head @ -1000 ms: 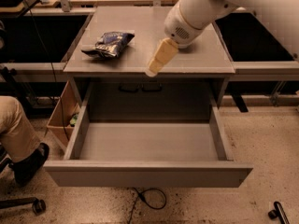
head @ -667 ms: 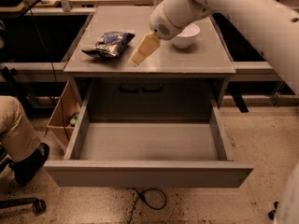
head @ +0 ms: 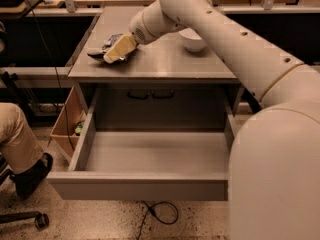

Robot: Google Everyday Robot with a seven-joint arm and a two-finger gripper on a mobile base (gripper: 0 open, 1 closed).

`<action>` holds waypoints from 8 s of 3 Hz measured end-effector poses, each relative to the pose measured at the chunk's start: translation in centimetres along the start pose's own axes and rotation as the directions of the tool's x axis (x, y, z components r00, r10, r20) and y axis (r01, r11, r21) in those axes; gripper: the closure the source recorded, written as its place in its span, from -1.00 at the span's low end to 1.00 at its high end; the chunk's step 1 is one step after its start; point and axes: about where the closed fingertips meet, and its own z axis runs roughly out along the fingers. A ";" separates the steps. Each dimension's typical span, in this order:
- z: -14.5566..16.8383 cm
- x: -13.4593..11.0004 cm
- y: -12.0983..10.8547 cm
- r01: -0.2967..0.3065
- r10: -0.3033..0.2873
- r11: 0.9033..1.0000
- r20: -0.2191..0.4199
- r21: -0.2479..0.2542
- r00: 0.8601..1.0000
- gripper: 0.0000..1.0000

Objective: Place blue chip bag into top drawer

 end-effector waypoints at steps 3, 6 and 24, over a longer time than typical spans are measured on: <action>6.6 2.7 -2.0 -0.075 0.073 0.994 0.026 0.077 0.997 -0.63; 2.5 2.3 -1.4 -0.029 0.020 0.987 0.057 0.155 0.998 0.77; -3.9 17.3 17.5 0.352 -0.319 0.900 0.159 -0.259 0.934 -1.00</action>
Offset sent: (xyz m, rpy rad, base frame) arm 0.0578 0.0158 -0.0680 0.0273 -0.0188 -0.1358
